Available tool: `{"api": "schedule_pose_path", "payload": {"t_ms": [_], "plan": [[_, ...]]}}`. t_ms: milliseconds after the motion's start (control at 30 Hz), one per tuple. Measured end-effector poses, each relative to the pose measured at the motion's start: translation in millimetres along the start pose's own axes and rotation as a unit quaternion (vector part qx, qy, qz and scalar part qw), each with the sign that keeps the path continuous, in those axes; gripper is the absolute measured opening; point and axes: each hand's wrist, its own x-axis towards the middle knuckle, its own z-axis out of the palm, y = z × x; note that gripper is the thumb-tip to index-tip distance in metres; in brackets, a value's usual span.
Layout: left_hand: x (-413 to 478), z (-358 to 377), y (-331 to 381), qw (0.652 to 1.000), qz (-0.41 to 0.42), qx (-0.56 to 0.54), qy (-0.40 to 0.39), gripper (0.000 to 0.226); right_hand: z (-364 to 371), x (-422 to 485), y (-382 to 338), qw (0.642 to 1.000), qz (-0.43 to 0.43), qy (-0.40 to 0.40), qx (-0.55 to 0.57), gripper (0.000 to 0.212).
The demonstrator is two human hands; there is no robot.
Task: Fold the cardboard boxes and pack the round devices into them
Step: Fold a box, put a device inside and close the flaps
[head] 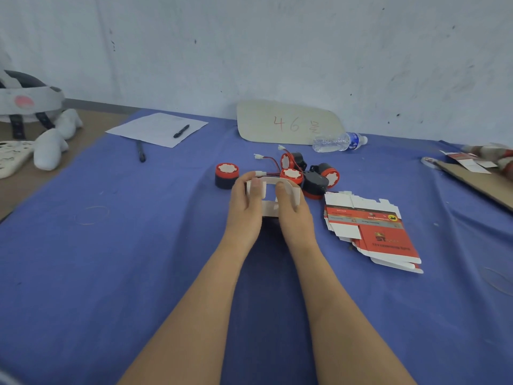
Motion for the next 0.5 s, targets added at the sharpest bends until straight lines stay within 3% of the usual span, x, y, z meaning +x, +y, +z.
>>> {"api": "schedule_pose_path", "payload": {"t_ms": [133,200,333,500], "plan": [[3,0,-9,0.996,0.049,0.07,0.02,0.039,-3,0,1,0.999,-0.02,-0.038,0.022,0.03],[4,-1,-12,0.995,0.048,0.082,0.03,0.04,-6,-1,1,0.997,-0.027,-0.07,0.024,0.033],[11,-5,-12,0.996,0.022,0.061,0.061,0.035,-8,-2,-5,0.988,-0.019,-0.141,0.055,0.067],[14,-13,-10,0.994,-0.011,-0.019,0.109,0.032,-10,0,-15,0.981,0.032,-0.16,0.102,0.041]]}}
